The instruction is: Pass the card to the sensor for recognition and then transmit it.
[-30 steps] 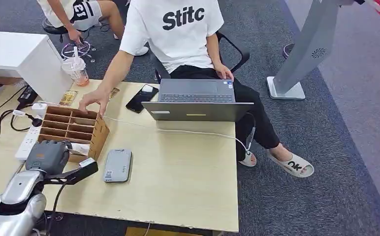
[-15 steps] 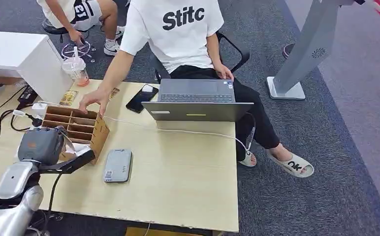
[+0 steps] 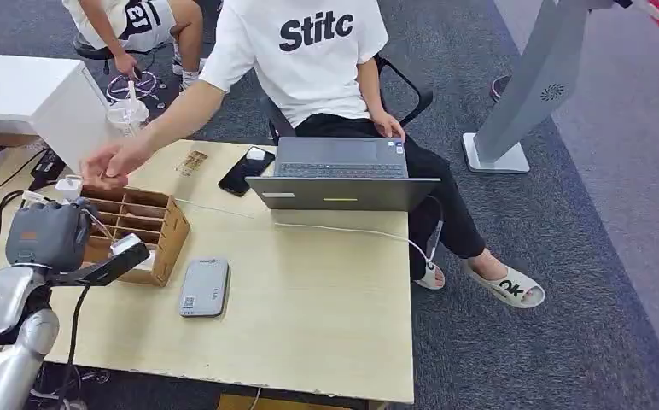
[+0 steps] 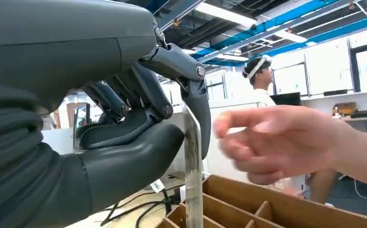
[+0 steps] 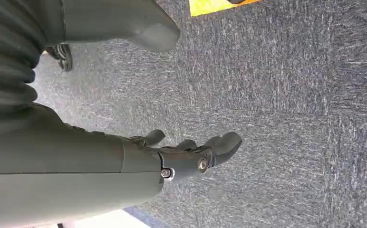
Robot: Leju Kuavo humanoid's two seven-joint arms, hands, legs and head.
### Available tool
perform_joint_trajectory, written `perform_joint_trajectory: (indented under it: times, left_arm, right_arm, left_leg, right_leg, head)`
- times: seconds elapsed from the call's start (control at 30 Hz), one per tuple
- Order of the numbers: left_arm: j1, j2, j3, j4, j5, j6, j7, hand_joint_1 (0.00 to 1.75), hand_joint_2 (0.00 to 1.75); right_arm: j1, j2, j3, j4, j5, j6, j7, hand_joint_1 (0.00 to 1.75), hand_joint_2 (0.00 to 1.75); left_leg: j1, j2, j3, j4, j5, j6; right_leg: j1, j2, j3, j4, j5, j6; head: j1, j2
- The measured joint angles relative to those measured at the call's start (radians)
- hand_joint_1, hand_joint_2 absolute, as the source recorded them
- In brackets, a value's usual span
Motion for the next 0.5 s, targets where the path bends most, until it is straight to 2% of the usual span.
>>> perform_joint_trajectory:
  times: [0.27,0.5]
  left_arm:
    - [-0.015,0.006,0.013,-0.008,0.024,0.011,-0.012,1.75,1.75]
    - [-0.159,0.048,0.098,0.019,0.067,0.002,0.004,1.75,1.75]
  right_arm:
    - [0.000,0.000,0.000,0.000,0.002,0.000,0.000,0.00,1.75]
    - [0.000,0.000,0.000,0.000,0.023,0.000,0.003,0.00,1.75]
  left_leg:
    - [0.000,0.000,0.000,0.000,0.000,0.000]
    - [0.001,0.000,0.000,0.000,0.000,-0.001]
  right_leg:
    - [0.000,0.000,0.000,0.000,0.000,0.000]
    - [0.001,0.000,0.000,0.001,0.000,0.000]
  head:
    - [0.000,0.000]
    - [0.000,0.000]
